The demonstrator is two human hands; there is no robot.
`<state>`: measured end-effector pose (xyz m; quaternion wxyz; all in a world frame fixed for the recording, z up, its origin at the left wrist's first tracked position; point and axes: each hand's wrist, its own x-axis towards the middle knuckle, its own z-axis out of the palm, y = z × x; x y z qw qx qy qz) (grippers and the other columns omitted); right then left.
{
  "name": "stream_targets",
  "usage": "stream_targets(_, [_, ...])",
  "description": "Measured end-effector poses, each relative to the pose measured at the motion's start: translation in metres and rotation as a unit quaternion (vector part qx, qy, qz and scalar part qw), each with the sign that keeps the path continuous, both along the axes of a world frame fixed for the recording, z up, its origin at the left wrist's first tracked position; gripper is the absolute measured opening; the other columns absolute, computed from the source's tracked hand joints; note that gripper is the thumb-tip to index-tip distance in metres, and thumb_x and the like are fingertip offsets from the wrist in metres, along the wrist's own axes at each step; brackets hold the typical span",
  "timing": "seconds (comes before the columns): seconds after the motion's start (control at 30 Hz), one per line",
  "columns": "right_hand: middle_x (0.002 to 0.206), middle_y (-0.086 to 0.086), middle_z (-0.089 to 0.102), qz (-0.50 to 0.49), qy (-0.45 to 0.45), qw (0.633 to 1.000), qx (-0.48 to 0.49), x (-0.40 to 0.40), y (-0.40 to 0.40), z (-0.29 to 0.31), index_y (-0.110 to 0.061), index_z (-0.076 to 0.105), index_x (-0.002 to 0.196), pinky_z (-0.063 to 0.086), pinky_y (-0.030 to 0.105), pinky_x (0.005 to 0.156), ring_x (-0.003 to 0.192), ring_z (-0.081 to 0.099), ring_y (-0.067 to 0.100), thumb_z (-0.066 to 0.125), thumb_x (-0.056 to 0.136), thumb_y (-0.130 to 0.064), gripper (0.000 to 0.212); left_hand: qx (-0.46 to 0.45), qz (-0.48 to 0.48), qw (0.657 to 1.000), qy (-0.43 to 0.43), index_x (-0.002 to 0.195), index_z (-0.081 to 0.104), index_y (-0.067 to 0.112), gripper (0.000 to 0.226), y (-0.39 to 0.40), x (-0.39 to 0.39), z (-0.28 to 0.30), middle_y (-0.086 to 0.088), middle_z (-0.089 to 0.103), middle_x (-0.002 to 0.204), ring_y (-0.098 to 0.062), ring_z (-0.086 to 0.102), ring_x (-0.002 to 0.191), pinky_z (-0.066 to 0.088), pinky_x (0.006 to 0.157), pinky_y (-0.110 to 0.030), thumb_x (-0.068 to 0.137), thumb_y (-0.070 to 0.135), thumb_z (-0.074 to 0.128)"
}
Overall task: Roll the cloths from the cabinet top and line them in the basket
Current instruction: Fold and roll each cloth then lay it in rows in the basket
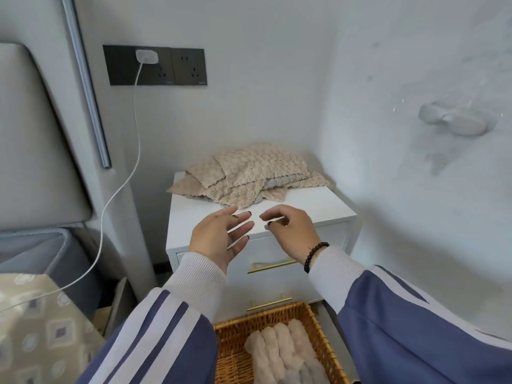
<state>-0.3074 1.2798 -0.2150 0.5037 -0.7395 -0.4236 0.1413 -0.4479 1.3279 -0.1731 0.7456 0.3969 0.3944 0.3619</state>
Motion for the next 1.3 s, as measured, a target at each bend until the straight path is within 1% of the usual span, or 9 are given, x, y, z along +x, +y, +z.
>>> stream_targets(0.1, [0.09, -0.011, 0.061, -0.014, -0.059, 0.998, 0.018, 0.006, 0.042, 0.012, -0.018, 0.068, 0.093, 0.04, 0.012, 0.07, 0.079, 0.053, 0.001, 0.051, 0.085, -0.001, 0.025, -0.014, 0.011, 0.999, -0.033, 0.101, 0.064, 0.014, 0.024, 0.012, -0.006, 0.008, -0.004, 0.076, 0.087, -0.017, 0.073, 0.078, 0.056, 0.079, -0.032, 0.092, -0.002, 0.049])
stream_targets(0.2, [0.11, 0.0, 0.055, 0.02, -0.155, 0.988, -0.019, 0.014, 0.089, 0.019, -0.014, 0.064, 0.102, 0.041, 0.022, 0.085, 0.099, 0.053, 0.014, 0.051, 0.085, -0.004, 0.023, -0.02, 0.011, 0.999, -0.047, 0.101, 0.065, 0.013, 0.024, 0.022, -0.012, 0.012, -0.003, 0.076, 0.083, -0.015, 0.072, 0.074, 0.055, 0.07, -0.028, 0.089, -0.002, 0.05])
stream_targets(0.4, [0.146, 0.006, 0.03, -0.001, -0.356, 0.903, -0.239, 0.019, 0.16, 0.012, -0.031, 0.061, 0.117, 0.031, 0.039, 0.103, 0.133, 0.025, 0.03, 0.055, 0.085, -0.02, 0.034, -0.017, 0.004, 0.999, -0.03, 0.102, 0.066, 0.015, 0.026, 0.041, -0.021, 0.016, 0.0, 0.076, 0.081, -0.014, 0.072, 0.074, 0.055, 0.071, -0.027, 0.089, -0.001, 0.05])
stream_targets(0.53, [0.152, 0.006, 0.024, -0.027, -0.347, 0.885, -0.309, 0.019, 0.176, 0.003, -0.018, 0.05, 0.13, 0.022, 0.046, 0.111, 0.138, 0.019, 0.031, 0.056, 0.086, -0.025, 0.045, -0.017, 0.015, 0.999, -0.024, 0.099, 0.066, 0.015, 0.026, 0.053, -0.033, 0.016, 0.002, 0.075, 0.075, -0.011, 0.069, 0.069, 0.052, 0.066, -0.025, 0.088, 0.0, 0.048])
stream_targets(0.83, [0.125, 0.0, 0.056, -0.084, -0.368, 0.924, -0.057, 0.034, 0.148, 0.017, -0.015, 0.067, 0.114, 0.009, 0.041, 0.114, 0.124, 0.045, 0.018, 0.052, 0.091, -0.007, 0.029, -0.031, -0.007, 0.999, -0.008, 0.095, 0.066, 0.016, 0.024, 0.053, -0.035, 0.014, 0.004, 0.073, 0.072, -0.01, 0.067, 0.064, 0.049, 0.062, -0.023, 0.088, 0.003, 0.048])
stream_targets(0.9, [0.111, 0.002, 0.064, -0.074, -0.375, 0.924, 0.006, 0.041, 0.135, 0.027, -0.014, 0.073, 0.1, 0.019, 0.042, 0.112, 0.11, 0.056, 0.02, 0.051, 0.089, -0.001, 0.028, -0.032, -0.015, 0.999, -0.001, 0.093, 0.066, 0.016, 0.022, 0.05, -0.032, 0.014, 0.003, 0.073, 0.072, -0.01, 0.066, 0.063, 0.048, 0.063, -0.023, 0.089, 0.004, 0.048])
stream_targets(1.0, [0.097, 0.003, 0.068, -0.093, -0.292, 0.944, 0.125, 0.041, 0.106, 0.046, -0.013, 0.074, 0.088, 0.043, 0.019, 0.093, 0.087, 0.06, 0.013, 0.05, 0.086, 0.005, 0.029, -0.038, -0.035, 0.999, 0.012, 0.093, 0.066, 0.015, 0.021, 0.044, -0.027, 0.013, 0.002, 0.073, 0.073, -0.012, 0.066, 0.065, 0.047, 0.062, -0.023, 0.089, 0.004, 0.049])
stream_targets(1.07, [0.095, -0.001, 0.067, -0.114, -0.226, 0.953, 0.164, 0.031, 0.086, 0.056, -0.019, 0.068, 0.082, 0.038, 0.001, 0.077, 0.082, 0.057, 0.004, 0.05, 0.085, 0.004, 0.03, -0.04, -0.046, 0.998, 0.021, 0.095, 0.066, 0.014, 0.02, 0.042, -0.025, 0.009, 0.0, 0.074, 0.076, -0.013, 0.066, 0.066, 0.048, 0.063, -0.023, 0.088, 0.004, 0.05])
stream_targets(1.3, [0.081, -0.01, 0.063, -0.072, 0.004, 0.98, 0.188, -0.009, 0.003, 0.054, -0.019, 0.061, 0.076, 0.045, 0.012, 0.06, 0.065, 0.056, 0.001, 0.054, 0.083, 0.007, 0.028, -0.058, -0.073, 0.993, 0.076, 0.099, 0.063, 0.013, 0.014, 0.029, -0.011, -0.001, -0.009, 0.075, 0.096, -0.023, 0.07, 0.085, 0.052, 0.073, -0.033, 0.095, 0.015, 0.049])
